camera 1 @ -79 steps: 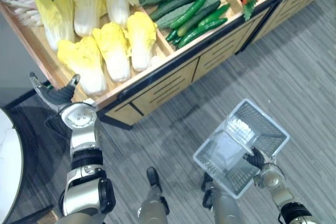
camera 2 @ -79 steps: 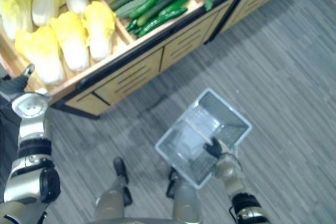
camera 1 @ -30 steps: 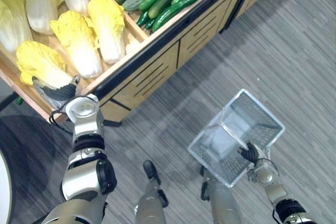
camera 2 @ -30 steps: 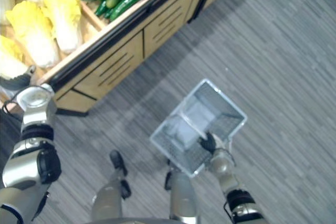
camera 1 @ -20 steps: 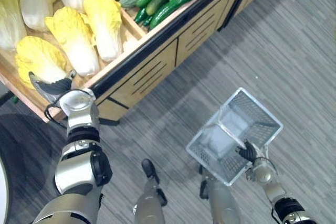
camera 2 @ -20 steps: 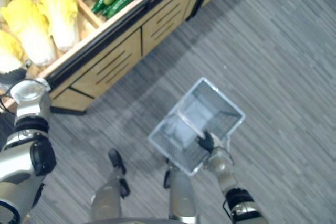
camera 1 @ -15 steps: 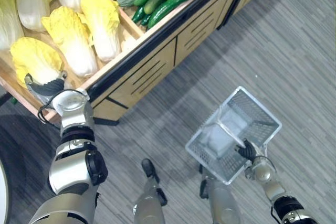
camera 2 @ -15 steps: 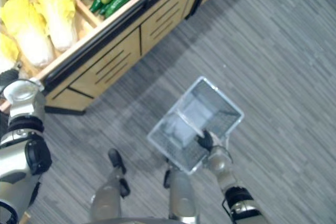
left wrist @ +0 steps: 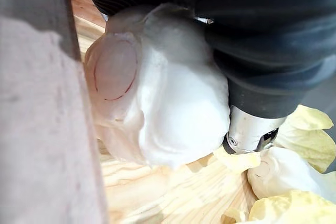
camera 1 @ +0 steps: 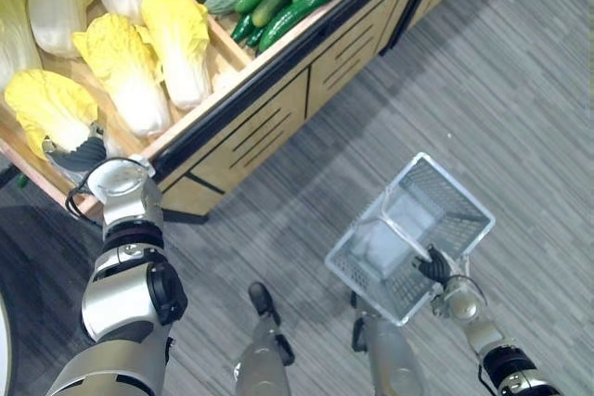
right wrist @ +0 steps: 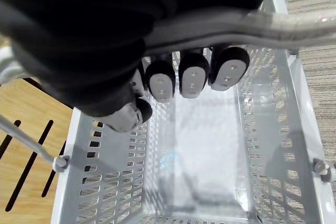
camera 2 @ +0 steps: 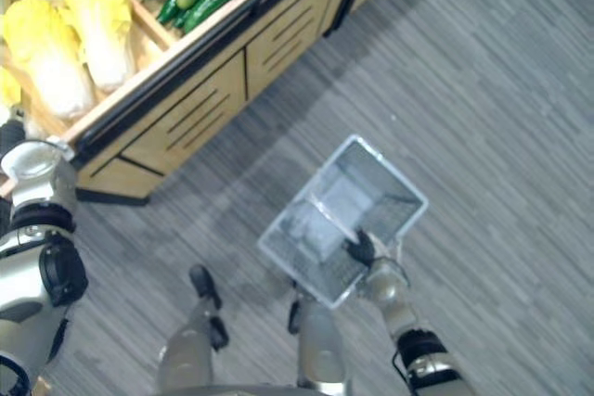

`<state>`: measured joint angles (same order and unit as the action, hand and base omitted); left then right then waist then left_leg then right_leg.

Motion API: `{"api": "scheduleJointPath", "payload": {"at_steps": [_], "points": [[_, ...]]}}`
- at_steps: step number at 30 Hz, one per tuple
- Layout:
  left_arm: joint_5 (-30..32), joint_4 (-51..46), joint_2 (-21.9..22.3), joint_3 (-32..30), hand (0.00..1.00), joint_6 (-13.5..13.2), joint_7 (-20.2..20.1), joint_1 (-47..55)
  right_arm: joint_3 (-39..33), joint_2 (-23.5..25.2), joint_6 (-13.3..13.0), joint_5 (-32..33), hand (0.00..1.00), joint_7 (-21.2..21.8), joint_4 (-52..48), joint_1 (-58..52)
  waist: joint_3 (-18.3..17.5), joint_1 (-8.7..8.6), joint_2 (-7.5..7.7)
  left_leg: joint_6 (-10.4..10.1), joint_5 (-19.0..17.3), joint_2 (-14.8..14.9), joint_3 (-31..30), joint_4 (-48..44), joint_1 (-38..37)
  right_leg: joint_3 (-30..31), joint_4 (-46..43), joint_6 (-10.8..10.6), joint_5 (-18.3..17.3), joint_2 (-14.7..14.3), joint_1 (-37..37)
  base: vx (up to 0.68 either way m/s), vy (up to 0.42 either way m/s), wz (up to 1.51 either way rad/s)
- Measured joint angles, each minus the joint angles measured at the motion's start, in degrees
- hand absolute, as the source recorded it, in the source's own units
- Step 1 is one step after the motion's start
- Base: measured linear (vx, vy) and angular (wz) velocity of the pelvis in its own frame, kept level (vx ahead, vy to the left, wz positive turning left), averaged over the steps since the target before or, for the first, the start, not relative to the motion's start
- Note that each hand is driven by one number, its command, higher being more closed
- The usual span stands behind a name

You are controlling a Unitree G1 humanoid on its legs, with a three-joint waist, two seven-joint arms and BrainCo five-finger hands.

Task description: Pick vegetable in the basket

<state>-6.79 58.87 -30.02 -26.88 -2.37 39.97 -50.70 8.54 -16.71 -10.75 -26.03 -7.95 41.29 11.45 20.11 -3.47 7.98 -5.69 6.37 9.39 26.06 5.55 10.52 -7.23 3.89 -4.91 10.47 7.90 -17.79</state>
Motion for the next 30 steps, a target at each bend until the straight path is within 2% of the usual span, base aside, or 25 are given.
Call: {"api": "scheduleJointPath", "payload": {"at_steps": [4,7,11,12,16,22,24,30], "points": [[-2.19,-8.07,3.11,0.22,1.0,-0.44,-0.39,2.77,0.5,0.43,0.0,-0.09,1.0,0.76,0.0,-0.45,-0.29,-0.83,1.01,0.01,0.0,-0.26,-0.86,0.0,-0.91,-0.53,0.0,-0.02,0.0,0.37,1.4,0.03,0.012,0.11],[-4.44,-18.4,8.97,0.44,1.0,-2.67,0.1,7.52,-0.35,1.64,0.24,-0.94,1.0,0.81,0.08,-1.72,-0.56,-0.91,1.32,0.0,0.0,-0.34,-2.17,-0.01,-2.11,-1.45,0.06,-0.06,-0.03,0.57,3.41,0.03,0.015,0.16],[-7.96,-26.47,13.15,-0.09,1.0,-4.15,0.43,12.68,-2.35,2.11,0.51,-1.12,1.0,1.01,0.19,-3.67,-0.88,-0.69,1.34,-0.01,-0.01,-0.32,-3.26,0.0,-3.37,-1.92,0.24,-0.11,-0.08,0.61,5.44,0.03,0.008,0.14],[-8.16,-29.11,15.86,-0.16,1.0,-4.83,0.69,15.57,-3.19,2.18,0.62,-1.48,1.0,1.06,0.34,-4.8,-2.58,-0.3,1.23,-0.04,-0.04,-0.33,-3.31,0.0,-3.41,-1.94,0.26,-0.26,-0.21,0.62,5.52,0.03,0.003,0.05],[-8.58,-32.83,21.67,-0.53,1.0,-4.74,2.53,20.02,-5.33,2.22,0.78,-3.22,1.0,1.13,2.39,-6.96,-5.69,-0.31,0.57,-0.13,-0.12,-0.3,-5.03,0.32,-3.88,-3.08,0.36,-0.6,-0.9,0.72,7.12,0.01,0.0,0.16],[-8.11,-42.1,24.75,-1.85,1.0,-4.68,4.81,24.26,-7.63,2.23,1.23,-3.37,1.0,1.25,2.64,-10.5,-7.85,0.51,-0.34,-0.65,-0.11,-0.2,-6.11,0.36,-3.86,-3.47,-0.02,-1.0,-1.52,0.69,7.44,-0.02,0.003,0.08],[-7.52,-47.05,25.43,-2.93,1.0,-4.67,5.99,26.21,-8.55,2.23,2.13,-3.37,1.0,1.27,3.29,-11.33,-9.58,0.55,-0.85,-0.66,-0.07,-0.18,-6.21,0.37,-3.87,-3.57,0.01,-0.99,-1.52,0.7,7.54,0.0,0.003,0.02],[1.51,-59.67,27.7,-2.66,1.0,-4.09,7.2,30.84,-11.83,1.99,2.69,-3.36,1.0,1.21,4.13,-11.73,-12.55,0.64,-1.46,-0.66,-0.08,-0.2,-6.24,0.36,-4.49,-3.6,0.08,-0.97,-1.51,0.72,8.2,0.0,0.0,0.0]]}}
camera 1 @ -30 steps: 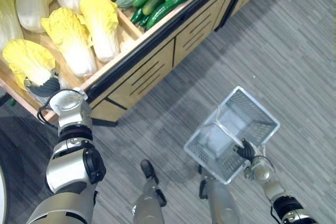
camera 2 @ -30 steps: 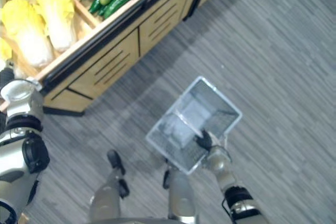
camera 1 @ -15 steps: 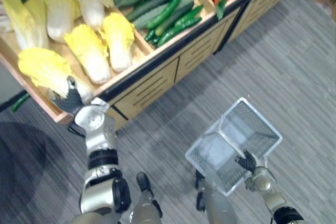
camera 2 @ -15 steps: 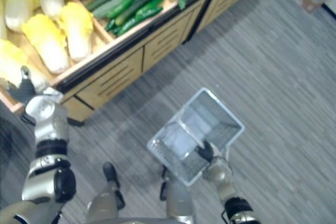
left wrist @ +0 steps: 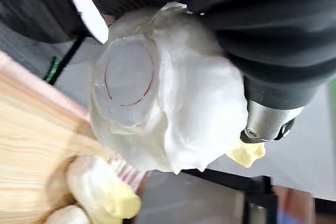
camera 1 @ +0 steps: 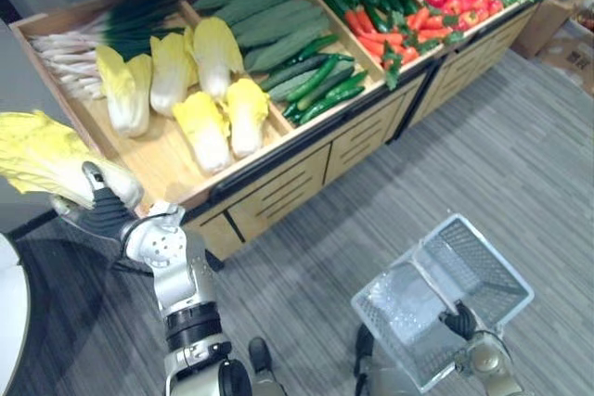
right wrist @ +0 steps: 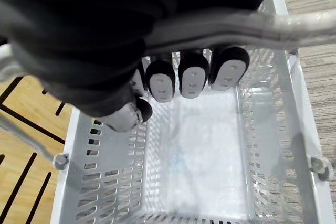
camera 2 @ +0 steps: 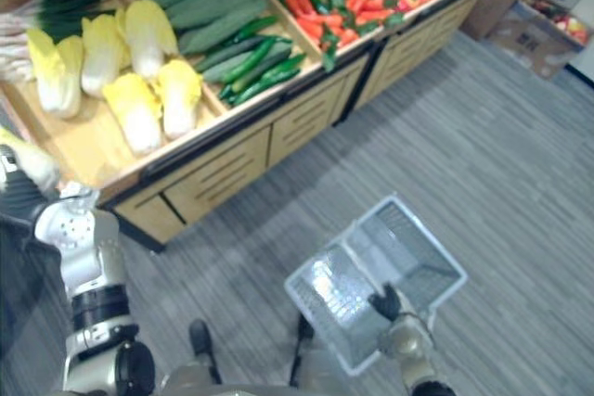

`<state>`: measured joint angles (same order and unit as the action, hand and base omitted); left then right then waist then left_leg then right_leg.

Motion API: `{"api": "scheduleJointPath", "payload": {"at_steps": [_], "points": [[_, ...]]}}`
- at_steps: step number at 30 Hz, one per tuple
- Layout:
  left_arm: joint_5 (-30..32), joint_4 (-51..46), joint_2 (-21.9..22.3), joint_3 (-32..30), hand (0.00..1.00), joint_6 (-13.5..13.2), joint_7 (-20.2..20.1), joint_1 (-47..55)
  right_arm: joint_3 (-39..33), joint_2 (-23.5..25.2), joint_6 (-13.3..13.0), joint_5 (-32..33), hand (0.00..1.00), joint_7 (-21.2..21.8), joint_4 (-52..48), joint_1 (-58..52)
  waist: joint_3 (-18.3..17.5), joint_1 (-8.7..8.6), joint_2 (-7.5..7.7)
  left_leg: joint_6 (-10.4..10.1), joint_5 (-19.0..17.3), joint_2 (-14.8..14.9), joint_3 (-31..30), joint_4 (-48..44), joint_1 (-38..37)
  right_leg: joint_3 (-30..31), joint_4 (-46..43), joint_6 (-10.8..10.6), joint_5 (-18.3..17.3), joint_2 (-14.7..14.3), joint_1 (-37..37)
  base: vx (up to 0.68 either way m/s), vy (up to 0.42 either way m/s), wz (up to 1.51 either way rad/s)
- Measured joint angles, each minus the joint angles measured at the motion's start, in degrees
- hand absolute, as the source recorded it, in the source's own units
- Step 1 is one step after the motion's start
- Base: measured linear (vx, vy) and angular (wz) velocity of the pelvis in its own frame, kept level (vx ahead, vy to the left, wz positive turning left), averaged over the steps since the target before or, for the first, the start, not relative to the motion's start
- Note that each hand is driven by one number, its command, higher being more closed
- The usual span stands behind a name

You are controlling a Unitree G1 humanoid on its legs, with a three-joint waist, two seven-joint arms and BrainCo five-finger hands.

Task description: Pick vegetable in the basket

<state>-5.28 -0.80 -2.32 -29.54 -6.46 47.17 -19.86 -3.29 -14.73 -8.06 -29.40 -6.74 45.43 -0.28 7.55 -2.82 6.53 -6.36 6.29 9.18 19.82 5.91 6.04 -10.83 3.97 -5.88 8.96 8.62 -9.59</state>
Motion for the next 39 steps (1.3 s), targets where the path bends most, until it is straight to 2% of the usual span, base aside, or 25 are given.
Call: {"api": "scheduleJointPath", "payload": {"at_steps": [3,8,10,12,17,22,28,32,39], "points": [[4.01,-4.28,0.53,1.8,1.0,0.86,-0.23,1.31,-0.93,-1.14,0.04,0.0,1.0,0.01,-0.19,0.27,-0.25,0.04,-0.31,-0.08,-0.09,-0.01,0.09,0.0,-1.32,0.11,0.08,-0.01,-0.01,0.01,1.29,0.0,0.0,0.0],[10.14,-12.99,0.39,10.71,1.0,0.61,-3.11,6.33,-0.8,-5.77,0.04,0.05,1.0,0.21,-3.06,1.6,-1.85,0.39,-1.78,-0.18,-0.34,0.02,2.07,0.01,-2.62,2.12,0.1,-0.05,-0.02,-0.14,1.24,0.0,0.013,-0.19],[10.75,-14.03,0.1,16.12,1.0,-0.31,-6.18,8.79,0.04,-9.28,-0.13,0.08,1.0,0.98,-4.9,3.07,-2.9,0.58,-3.14,-0.33,-0.67,0.15,4.14,0.02,-3.67,4.19,0.1,-0.3,0.11,-0.37,0.96,0.0,0.008,-0.45],[10.71,-14.12,-0.14,20.25,1.0,-1.21,-9.07,10.71,1.68,-11.83,-0.19,0.24,1.0,1.94,-5.7,4.58,-3.46,0.41,-3.88,-0.59,-0.88,0.23,5.7,0.03,-4.6,5.71,0.13,-0.46,0.21,-0.65,0.83,0.0,0.005,-0.39],[10.72,-13.15,-0.96,30.05,1.0,-2.64,-17.16,15.8,7.23,-16.8,-1.07,0.26,1.0,4.53,-6.59,9.39,-3.81,-0.11,-4.42,-1.26,-1.73,0.53,11.11,0.06,-7.85,11.25,0.13,-1.14,0.65,-1.54,0.53,0.0,-0.006,-0.55],[10.71,-6.3,-3.11,37.35,1.0,-3.12,-25.07,18.21,13.08,-20.87,-1.44,0.29,1.0,6.18,-6.57,15.08,-4.11,-0.34,-4.88,-1.85,-2.88,0.05,17.67,0.07,-10.78,17.95,-0.18,-2.19,1.35,-2.4,-0.98,0.0,-0.017,-0.67],[10.72,2.03,-5.19,45.48,1.0,-3.64,-31.86,19.56,19.12,-21.29,-1.49,0.27,1.0,7.87,-8.71,18.37,-4.43,-1.78,-5.41,-2.97,-4.17,-0.02,23.07,0.07,-13.65,22.9,-0.19,-2.51,1.58,-3.75,-1.22,0.0,-0.019,-0.47],[11.38,6.33,-5.27,51.54,1.0,-3.95,-35.37,19.61,21.59,-21.32,-1.54,0.28,1.0,9.07,-13.08,18.45,-4.66,-1.68,-5.78,-3.8,-4.84,0.52,26.15,0.06,-15.36,24.87,-0.22,-2.5,1.59,-5.04,-1.2,0.0,-0.015,-0.35],[15.78,9.42,-4.88,59.31,1.0,-4.9,-38.7,16.26,24.53,-19.04,-2.27,0.82,1.0,9.68,-19.55,18.5,-4.86,-1.64,-5.91,-4.67,-5.48,1.51,29.09,0.04,-16.54,25.7,-0.21,-2.24,1.42,-6.42,-1.14,-0.02,-0.003,-0.16]]}}
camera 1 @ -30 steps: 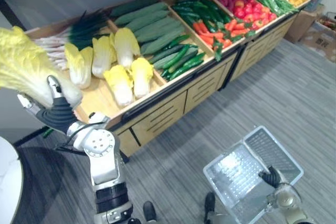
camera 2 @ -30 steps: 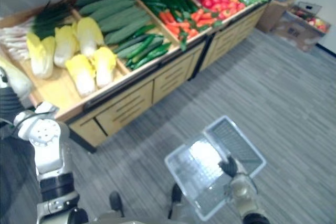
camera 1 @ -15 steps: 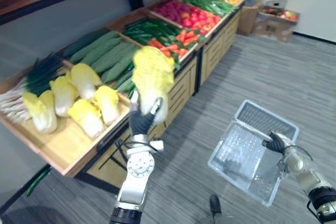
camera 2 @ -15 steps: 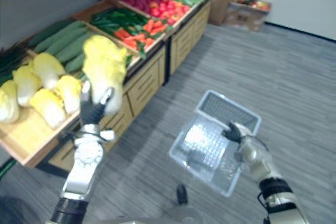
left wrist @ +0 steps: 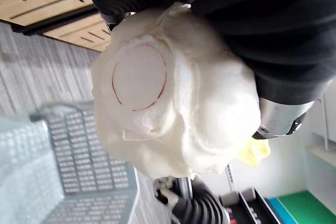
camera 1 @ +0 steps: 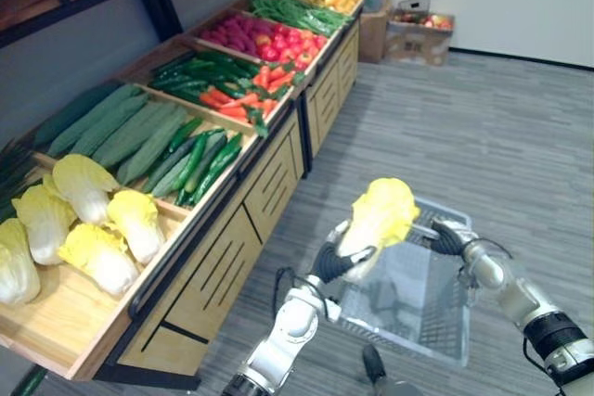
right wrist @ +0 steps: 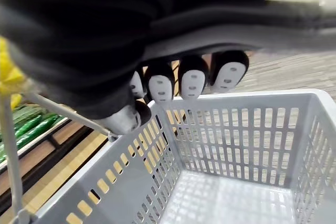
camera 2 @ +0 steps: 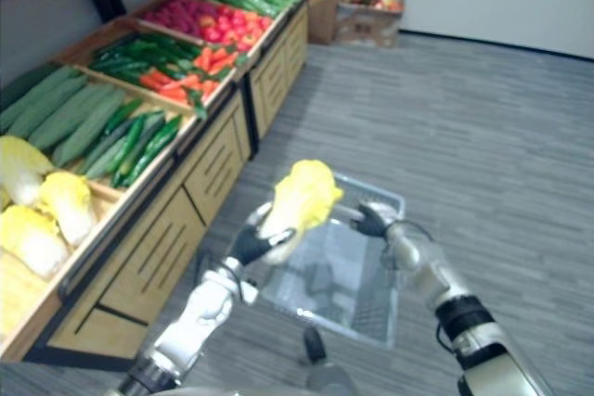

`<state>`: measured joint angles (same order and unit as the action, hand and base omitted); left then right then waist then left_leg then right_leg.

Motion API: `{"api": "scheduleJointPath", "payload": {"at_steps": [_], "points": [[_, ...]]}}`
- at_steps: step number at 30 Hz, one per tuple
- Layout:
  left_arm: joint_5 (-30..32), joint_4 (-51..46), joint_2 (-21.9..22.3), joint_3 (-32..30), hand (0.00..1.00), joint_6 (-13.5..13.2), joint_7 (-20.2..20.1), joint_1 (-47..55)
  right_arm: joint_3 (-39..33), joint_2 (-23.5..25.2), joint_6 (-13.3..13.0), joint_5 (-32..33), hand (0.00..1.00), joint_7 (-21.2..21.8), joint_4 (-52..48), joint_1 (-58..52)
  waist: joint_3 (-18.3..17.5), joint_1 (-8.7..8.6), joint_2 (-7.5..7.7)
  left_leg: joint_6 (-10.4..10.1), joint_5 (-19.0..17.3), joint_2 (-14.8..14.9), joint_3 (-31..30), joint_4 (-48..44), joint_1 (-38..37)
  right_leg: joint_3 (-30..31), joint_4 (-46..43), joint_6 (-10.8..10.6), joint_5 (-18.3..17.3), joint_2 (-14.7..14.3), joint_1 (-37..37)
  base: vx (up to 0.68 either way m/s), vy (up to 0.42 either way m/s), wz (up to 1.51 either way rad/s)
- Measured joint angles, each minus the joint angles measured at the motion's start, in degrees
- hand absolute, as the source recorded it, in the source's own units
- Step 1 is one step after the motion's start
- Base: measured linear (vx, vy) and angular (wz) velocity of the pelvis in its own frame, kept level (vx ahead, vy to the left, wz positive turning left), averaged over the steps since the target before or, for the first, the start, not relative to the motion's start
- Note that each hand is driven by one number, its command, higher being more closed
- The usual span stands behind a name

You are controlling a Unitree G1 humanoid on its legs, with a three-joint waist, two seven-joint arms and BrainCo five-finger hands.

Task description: Pick vegetable in the basket

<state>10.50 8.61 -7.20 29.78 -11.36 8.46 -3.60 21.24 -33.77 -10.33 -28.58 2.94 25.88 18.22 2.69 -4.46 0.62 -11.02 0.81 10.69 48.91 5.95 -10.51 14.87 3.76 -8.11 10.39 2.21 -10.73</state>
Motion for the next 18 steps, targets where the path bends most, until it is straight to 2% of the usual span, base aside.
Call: {"api": "scheduleJointPath", "payload": {"at_steps": [8,12,14,18], "points": [[2.16,4.29,0.89,4.72,1.0,-2.12,-0.15,-3.85,1.89,4.16,0.31,2.35,1.0,0.09,-3.19,2.25,-0.11,0.01,0.09,-0.58,-0.45,0.6,2.96,-0.25,-1.61,1.34,-0.44,0.56,0.12,-1.28,0.1,-0.02,0.009,-0.14],[4.58,7.96,1.05,4.59,1.0,-3.75,0.78,-6.27,1.91,5.41,2.13,3.23,1.0,0.09,-3.19,3.09,-0.11,0.01,0.1,-0.54,-0.88,0.53,3.79,-0.37,-2.0,1.69,-0.52,0.58,0.13,-1.44,0.1,-0.04,0.016,-0.07],[7.61,10.69,1.25,4.58,1.0,-4.91,2.5,-7.56,2.41,5.54,2.96,4.12,1.0,0.11,-2.89,3.39,-0.11,0.02,0.1,-0.69,-1.1,0.49,4.3,-0.37,-2.31,2.31,-0.54,0.58,0.12,-1.68,0.08,-0.06,0.016,-0.12],[11.11,14.69,2.36,4.45,1.0,-5.23,4.08,-8.91,3.46,5.46,4.18,4.74,1.0,0.19,-1.78,4.0,-0.11,-0.02,0.1,-0.82,-1.22,0.49,5.08,-0.37,-2.68,3.05,-0.55,0.58,0.12,-2.06,0.02,-0.05,0.004,-0.12]]}}
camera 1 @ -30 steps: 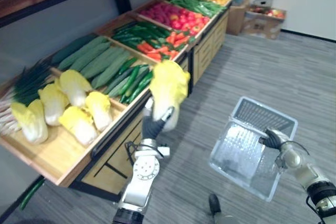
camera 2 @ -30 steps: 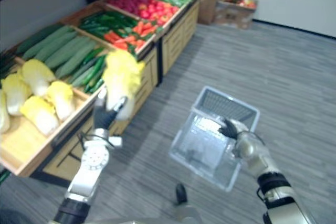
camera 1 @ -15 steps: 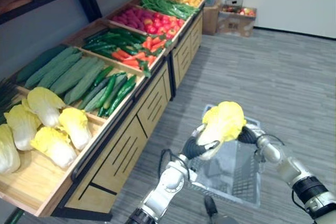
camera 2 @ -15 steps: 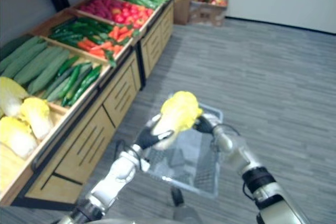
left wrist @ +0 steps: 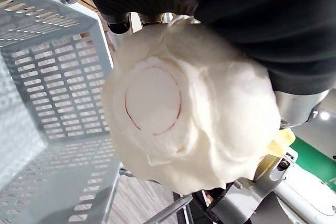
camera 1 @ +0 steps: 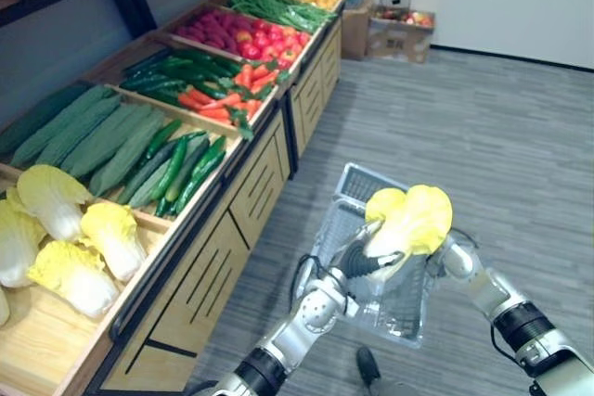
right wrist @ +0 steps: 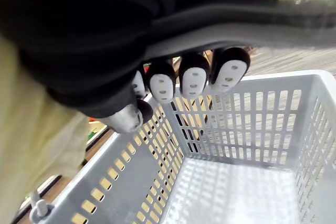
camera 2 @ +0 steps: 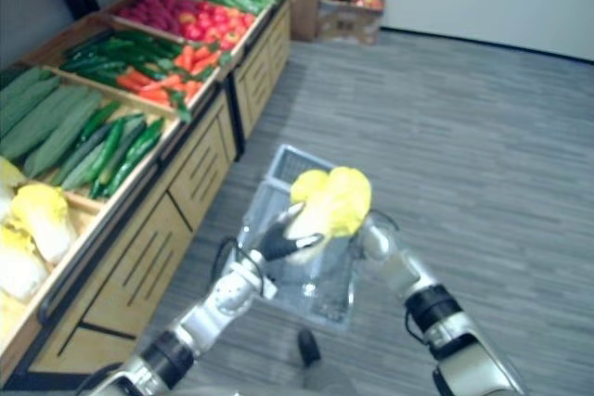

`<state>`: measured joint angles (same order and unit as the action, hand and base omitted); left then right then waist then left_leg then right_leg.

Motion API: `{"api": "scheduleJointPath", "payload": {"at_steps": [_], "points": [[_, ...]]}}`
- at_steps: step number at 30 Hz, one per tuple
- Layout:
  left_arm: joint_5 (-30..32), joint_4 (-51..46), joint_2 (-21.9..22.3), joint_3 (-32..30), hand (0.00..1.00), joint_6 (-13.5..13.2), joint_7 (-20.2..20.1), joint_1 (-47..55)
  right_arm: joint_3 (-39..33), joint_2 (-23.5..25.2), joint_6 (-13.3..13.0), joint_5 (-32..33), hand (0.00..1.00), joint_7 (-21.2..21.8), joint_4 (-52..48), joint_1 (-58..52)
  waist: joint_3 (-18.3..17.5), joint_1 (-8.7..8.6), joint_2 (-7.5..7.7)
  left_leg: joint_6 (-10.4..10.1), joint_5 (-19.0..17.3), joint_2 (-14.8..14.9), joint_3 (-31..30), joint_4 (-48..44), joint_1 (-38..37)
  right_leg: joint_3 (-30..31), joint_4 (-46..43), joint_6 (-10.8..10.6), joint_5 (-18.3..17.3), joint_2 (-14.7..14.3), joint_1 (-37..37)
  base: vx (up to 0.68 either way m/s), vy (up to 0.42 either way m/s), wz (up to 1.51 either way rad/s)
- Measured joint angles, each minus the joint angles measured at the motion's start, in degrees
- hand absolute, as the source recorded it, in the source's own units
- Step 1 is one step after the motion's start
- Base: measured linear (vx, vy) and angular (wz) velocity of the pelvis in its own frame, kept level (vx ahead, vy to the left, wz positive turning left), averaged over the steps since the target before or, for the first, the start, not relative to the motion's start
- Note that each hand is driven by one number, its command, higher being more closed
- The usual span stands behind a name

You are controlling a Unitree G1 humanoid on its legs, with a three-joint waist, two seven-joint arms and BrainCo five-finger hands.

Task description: Pick vegetable in the basket

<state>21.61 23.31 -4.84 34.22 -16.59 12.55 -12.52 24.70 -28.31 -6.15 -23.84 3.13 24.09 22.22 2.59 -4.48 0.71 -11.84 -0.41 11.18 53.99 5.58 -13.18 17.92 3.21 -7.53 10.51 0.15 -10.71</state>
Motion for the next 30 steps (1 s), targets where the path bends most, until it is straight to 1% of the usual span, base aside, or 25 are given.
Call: {"api": "scheduleJointPath", "payload": {"at_steps": [3,5,6,8,9,10,11,12,13,16,19,22,26,27,30], "points": [[4.14,4.91,1.03,-0.1,1.0,-0.27,0.96,-2.35,0.63,0.01,0.34,0.15,1.0,1.01,3.62,1.2,0.01,-0.05,-0.02,0.0,0.0,-0.03,-0.03,0.0,-0.03,0.21,0.0,0.0,0.0,-0.11,-0.06,-0.07,-0.013,-0.03],[5.15,7.2,1.42,-0.32,1.0,-0.26,1.06,-3.16,0.86,-0.06,0.6,0.15,1.0,1.18,4.15,1.27,0.06,-0.06,-0.06,0.01,0.01,-0.08,-0.25,0.01,-0.02,0.31,0.0,0.0,0.0,-0.1,-0.08,-0.07,-0.015,-0.01],[6.73,8.73,1.42,-0.41,0.0,-0.21,1.32,-3.42,0.86,-0.17,0.61,0.15,1.0,1.18,4.5,1.27,0.09,-0.09,-0.11,0.02,0.0,-0.13,-0.54,0.01,-0.02,0.35,-0.01,0.0,0.0,-0.1,-0.07,-0.09,-0.018,0.01],[8.74,11.49,1.43,-0.52,0.0,1.15,1.29,-3.83,0.86,-0.32,0.61,0.15,1.0,1.18,4.71,1.39,0.14,-0.21,-0.18,0.03,0.0,-0.21,-0.76,0.01,0.0,0.39,-0.02,0.0,0.0,-0.06,-0.07,-0.08,-0.013,0.0],[10.01,14.89,1.42,-0.5,0.0,3.61,0.75,-4.01,0.86,-0.36,0.48,0.15,1.0,1.18,4.7,2.1,0.21,-0.6,-0.29,0.04,-0.01,-0.28,-0.78,0.02,-0.01,0.5,-0.04,0.0,0.0,-0.04,-0.08,-0.08,-0.009,0.0],[11.26,18.91,1.4,-0.43,0.0,6.4,-0.07,-3.98,0.94,0.56,0.0,0.15,1.0,1.19,4.6,3.42,0.45,-1.6,-0.4,0.05,-0.01,-0.31,-0.91,0.04,0.0,0.54,-0.06,0.0,0.0,0.02,-0.09,-0.08,-0.01,-0.01],[11.45,20.57,1.38,-0.34,0.0,7.45,-0.54,-3.97,0.93,0.82,-0.41,0.16,1.0,1.19,4.32,3.99,0.69,-1.87,-0.46,0.06,-0.01,-0.35,-0.91,0.03,-0.01,0.64,-0.08,0.0,0.0,0.02,-0.11,-0.08,-0.01,0.0],[12.56,21.72,1.31,-0.34,0.0,8.55,-1.33,-3.94,1.26,0.82,-1.66,0.18,1.0,1.46,3.65,4.62,1.21,-1.93,-0.5,0.09,-0.02,-0.42,-0.92,0.03,0.02,0.78,-0.1,0.0,0.0,0.06,-0.18,-0.08,-0.012,0.0],[12.95,21.71,1.4,-0.24,0.0,8.55,-1.85,-4.03,1.28,1.33,-2.18,0.18,1.0,1.45,3.36,4.75,1.49,-1.8,-0.66,0.11,-0.01,-0.42,-1.02,0.02,0.08,0.79,-0.11,0.0,0.0,0.06,-0.22,-0.08,-0.013,0.01],[13.0,21.68,1.69,0.4,0.0,8.42,-3.76,-4.8,1.29,2.13,-2.53,0.21,1.0,1.62,3.29,5.12,1.86,-1.45,-1.18,0.13,0.01,-0.38,-1.2,0.01,0.17,0.76,-0.11,0.0,0.0,0.09,-0.2,-0.07,-0.009,0.03],[13.1,21.51,1.77,2.02,0.0,8.33,-4.41,-6.03,1.28,2.62,-2.86,0.28,1.0,1.63,3.06,5.92,2.11,-1.48,-1.53,0.15,-0.02,-0.38,-1.18,0.01,0.18,0.75,-0.11,0.0,0.0,0.11,-0.19,-0.05,0.002,0.01],[13.22,21.01,2.02,2.69,0.0,7.82,-5.26,-7.25,0.58,2.65,-2.98,0.29,1.0,1.62,2.87,6.82,2.72,-1.48,-1.46,0.18,-0.05,-0.37,-1.2,0.02,0.16,0.72,-0.11,0.0,0.0,0.15,-0.09,-0.05,0.002,0.01],[13.14,18.86,1.95,2.65,0.0,7.81,-6.2,-7.59,0.37,2.56,-2.74,0.17,1.0,1.61,2.76,6.82,3.34,-1.48,-1.58,0.2,-0.06,-0.29,-1.54,0.17,0.34,0.32,-0.12,0.0,-0.01,0.26,-0.03,-0.06,-0.01,0.05],[12.92,17.96,1.93,2.64,0.0,7.82,-6.41,-7.58,0.04,2.41,-2.64,0.16,1.0,1.62,2.93,6.67,3.42,-1.62,-1.67,0.24,-0.03,-0.24,-2.19,0.23,0.84,-0.27,-0.11,0.01,-0.02,0.45,-0.04,-0.08,-0.029,0.27],[11.71,12.51,1.83,2.51,0.0,7.81,-6.76,-7.56,-4.47,2.43,-2.59,0.12,1.0,1.63,3.66,4.44,3.71,-1.38,-1.91,0.64,0.25,-0.08,-4.79,0.34,1.81,-2.56,-0.12,0.33,-0.27,1.3,0.49,-0.07,-0.027,0.41]]}}
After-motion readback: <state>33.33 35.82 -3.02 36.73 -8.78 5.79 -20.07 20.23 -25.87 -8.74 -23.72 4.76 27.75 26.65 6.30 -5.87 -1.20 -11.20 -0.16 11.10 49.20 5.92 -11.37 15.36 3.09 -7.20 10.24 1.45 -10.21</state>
